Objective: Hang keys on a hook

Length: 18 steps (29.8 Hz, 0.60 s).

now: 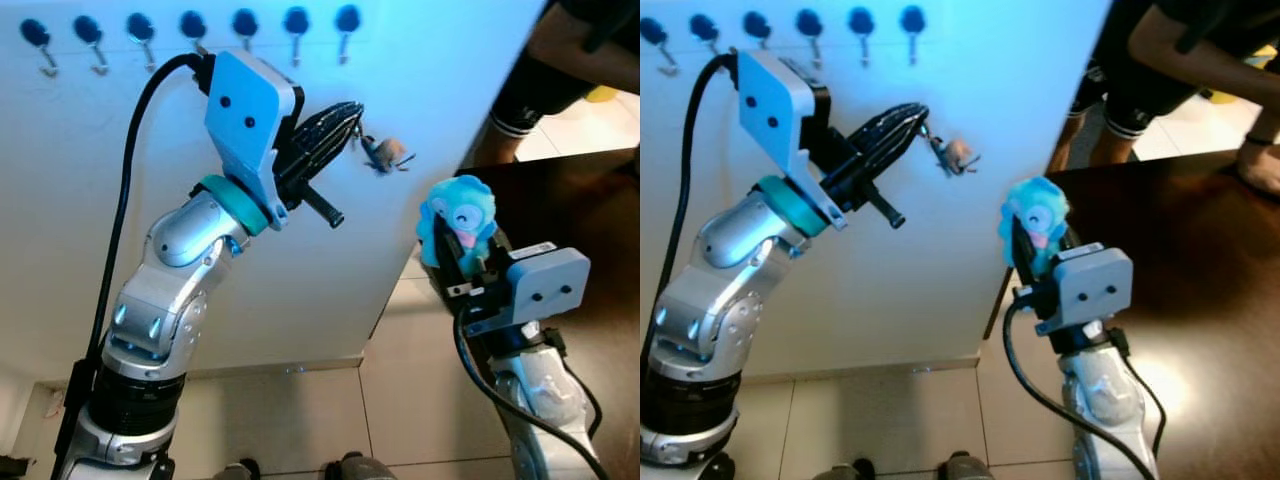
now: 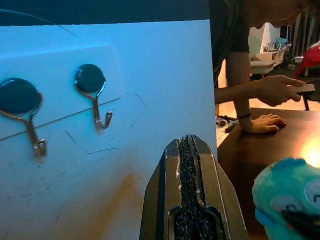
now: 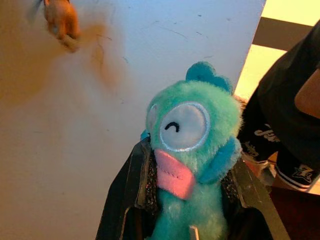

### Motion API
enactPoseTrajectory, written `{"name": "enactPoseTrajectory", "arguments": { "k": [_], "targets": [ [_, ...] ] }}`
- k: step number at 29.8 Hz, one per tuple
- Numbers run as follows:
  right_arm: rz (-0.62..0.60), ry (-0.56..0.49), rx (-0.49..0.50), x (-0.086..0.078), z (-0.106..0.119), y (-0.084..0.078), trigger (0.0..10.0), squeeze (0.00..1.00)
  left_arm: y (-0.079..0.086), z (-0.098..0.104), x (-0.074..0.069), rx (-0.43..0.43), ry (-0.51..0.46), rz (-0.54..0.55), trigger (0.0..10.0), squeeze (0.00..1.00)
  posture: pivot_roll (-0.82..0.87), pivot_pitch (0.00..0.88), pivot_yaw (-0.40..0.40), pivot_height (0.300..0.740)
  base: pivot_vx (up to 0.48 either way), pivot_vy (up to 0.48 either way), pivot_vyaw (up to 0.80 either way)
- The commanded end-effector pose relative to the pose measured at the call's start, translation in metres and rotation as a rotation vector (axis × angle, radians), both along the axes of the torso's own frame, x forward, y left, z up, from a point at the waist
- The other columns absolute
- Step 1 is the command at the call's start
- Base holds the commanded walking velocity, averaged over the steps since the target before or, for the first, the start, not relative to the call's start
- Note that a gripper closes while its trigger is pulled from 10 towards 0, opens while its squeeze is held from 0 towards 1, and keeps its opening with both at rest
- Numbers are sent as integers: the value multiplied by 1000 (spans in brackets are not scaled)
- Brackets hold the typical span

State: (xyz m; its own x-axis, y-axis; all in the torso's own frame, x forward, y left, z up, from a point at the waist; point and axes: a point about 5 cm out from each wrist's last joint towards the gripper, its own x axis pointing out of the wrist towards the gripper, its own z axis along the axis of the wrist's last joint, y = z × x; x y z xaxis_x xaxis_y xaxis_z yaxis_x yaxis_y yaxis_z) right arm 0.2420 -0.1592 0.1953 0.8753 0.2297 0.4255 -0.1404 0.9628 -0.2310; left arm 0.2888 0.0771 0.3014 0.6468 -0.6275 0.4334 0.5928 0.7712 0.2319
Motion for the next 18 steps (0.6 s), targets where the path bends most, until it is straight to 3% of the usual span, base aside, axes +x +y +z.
{"name": "enactPoseTrajectory", "arguments": {
  "k": [1,6,18],
  "targets": [
    [6,1,7,-1,-1,1,10000,0,5,-2,2,-12,21,19,10000,0,-99,80,68,740,0,480,0],
    [6,2,8,-1,-1,2,10000,0,6,-2,3,-15,20,23,10000,0,-99,80,68,740,0,459,0],
    [9,5,8,-2,-2,2,10000,0,14,10,3,-81,-34,60,10000,0,-100,84,70,740,0,0,0]
  ]
}}
